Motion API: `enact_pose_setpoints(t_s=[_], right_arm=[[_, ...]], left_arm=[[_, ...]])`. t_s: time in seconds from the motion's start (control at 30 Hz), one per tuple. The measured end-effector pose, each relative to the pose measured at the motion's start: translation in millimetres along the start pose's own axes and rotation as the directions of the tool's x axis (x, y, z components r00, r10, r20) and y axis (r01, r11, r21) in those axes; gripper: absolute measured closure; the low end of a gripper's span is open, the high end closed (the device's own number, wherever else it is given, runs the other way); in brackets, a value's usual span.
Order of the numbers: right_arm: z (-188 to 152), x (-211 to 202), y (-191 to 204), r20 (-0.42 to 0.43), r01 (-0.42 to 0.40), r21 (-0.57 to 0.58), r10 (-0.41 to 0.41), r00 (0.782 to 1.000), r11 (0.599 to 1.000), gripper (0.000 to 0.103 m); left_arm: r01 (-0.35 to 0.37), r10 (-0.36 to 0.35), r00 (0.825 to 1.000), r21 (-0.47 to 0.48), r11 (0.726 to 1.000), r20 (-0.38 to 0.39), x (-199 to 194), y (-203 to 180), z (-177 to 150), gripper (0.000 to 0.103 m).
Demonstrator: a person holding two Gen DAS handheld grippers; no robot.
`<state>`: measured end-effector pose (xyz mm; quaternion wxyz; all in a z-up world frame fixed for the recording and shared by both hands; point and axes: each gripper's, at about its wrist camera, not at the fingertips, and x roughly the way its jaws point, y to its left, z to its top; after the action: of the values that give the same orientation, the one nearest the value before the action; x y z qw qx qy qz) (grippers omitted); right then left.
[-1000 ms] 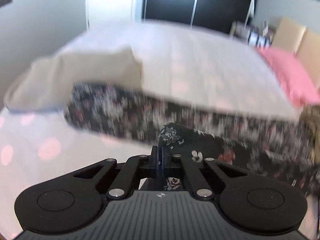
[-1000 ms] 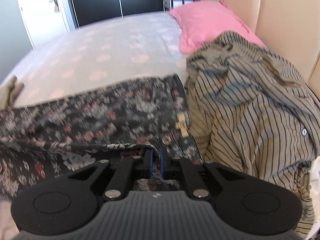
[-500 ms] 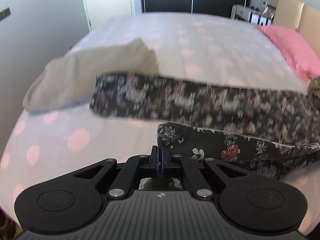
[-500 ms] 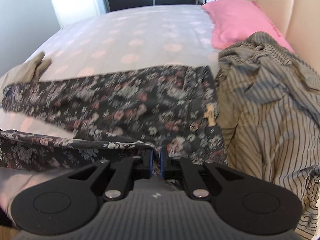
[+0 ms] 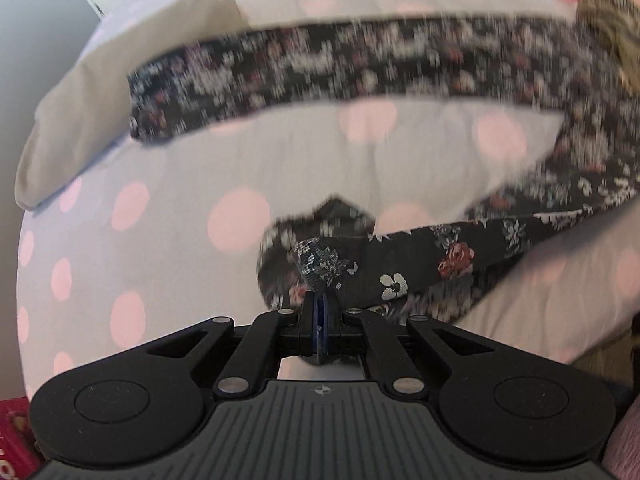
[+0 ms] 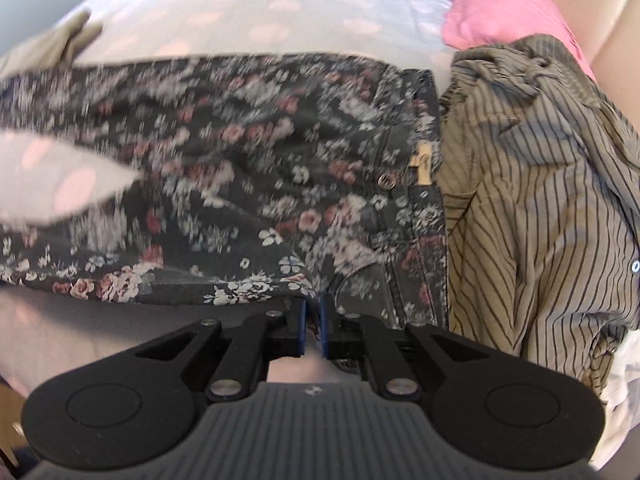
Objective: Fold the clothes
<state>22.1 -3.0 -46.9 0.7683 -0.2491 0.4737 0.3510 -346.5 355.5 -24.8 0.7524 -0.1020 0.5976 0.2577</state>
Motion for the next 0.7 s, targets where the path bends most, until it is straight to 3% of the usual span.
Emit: enact_pose_setpoints(t_s=[0.13, 0.27, 0.33, 0.47, 0.7], right_arm=[[-6.9, 2.9, 16.4, -0.042, 0.02, -0.078, -0.023, 0.999, 0.997, 0.094], [-13.3, -6.9, 32.6, -0.025, 0.051, -0.133, -0.055, 0.998, 0.99, 0.092], [-16.1, -16.5, 40.5, -0.001, 0.046, -0.152, -0.047, 0.999, 0.987, 0.092], [-16.7, -34.0, 57.5, 0.059, 0.001, -0.159, 0.009, 0.998, 0.987, 0.081], [-9.8, -30.3, 101.0, 0.116, -0.111, -0.089, 0.121, 0.986, 0.99, 0.081]], left_arm=[[0.025, -0.019, 0.996, 0.062, 0.998, -0.088, 11.0, -9.1, -9.4, 0.102], [0.09, -0.074, 0.986, 0.108, 0.99, -0.147, 14.3, -18.0, -16.1, 0.101], [0.085, -0.068, 0.985, 0.104, 0.991, -0.159, 12.8, -18.8, -19.8, 0.098], [0.084, -0.076, 0.989, 0.063, 0.994, -0.125, -2.6, -11.8, -21.4, 0.092], [0.148, -0.148, 0.989, -0.025, 0.989, 0.006, -24.7, -6.8, 2.5, 0.086]])
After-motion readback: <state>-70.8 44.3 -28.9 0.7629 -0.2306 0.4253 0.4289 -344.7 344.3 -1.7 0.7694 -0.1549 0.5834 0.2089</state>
